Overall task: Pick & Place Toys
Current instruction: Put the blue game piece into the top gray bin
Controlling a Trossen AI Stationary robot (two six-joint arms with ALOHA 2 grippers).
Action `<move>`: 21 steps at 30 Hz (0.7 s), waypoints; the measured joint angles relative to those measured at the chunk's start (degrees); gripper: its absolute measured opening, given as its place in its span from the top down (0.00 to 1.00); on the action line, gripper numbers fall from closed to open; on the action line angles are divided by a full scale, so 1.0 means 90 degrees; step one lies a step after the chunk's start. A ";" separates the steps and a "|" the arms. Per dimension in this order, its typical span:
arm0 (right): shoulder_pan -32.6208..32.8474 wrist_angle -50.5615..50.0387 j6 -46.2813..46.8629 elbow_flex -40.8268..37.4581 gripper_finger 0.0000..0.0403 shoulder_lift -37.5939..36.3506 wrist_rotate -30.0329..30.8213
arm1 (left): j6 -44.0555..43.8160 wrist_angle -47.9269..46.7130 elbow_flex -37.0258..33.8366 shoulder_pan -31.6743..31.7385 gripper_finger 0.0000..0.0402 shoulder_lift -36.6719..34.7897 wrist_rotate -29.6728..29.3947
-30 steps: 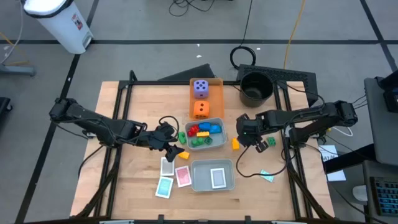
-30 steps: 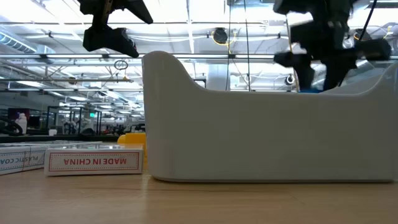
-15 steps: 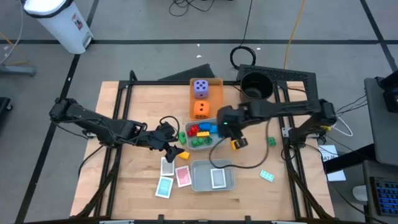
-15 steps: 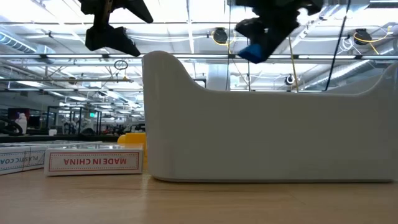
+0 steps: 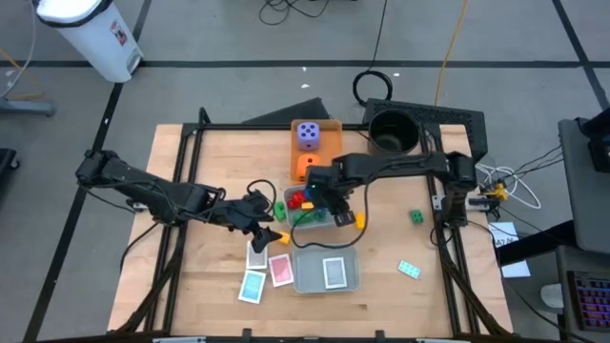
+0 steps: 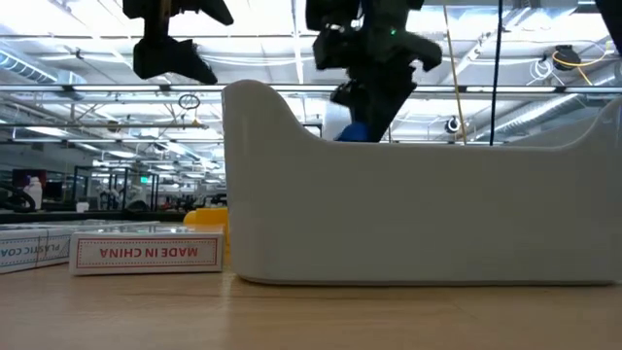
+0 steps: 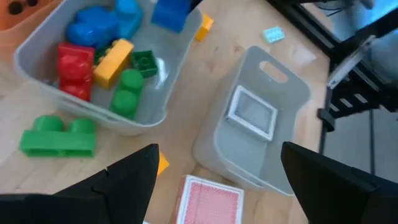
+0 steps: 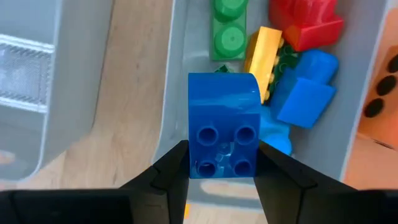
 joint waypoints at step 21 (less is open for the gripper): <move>0.0005 0.0945 0.0295 0.0000 0.65 0.0629 -0.0307 | 0.0284 0.0688 0.0002 -0.0248 0.15 -0.1001 -0.0503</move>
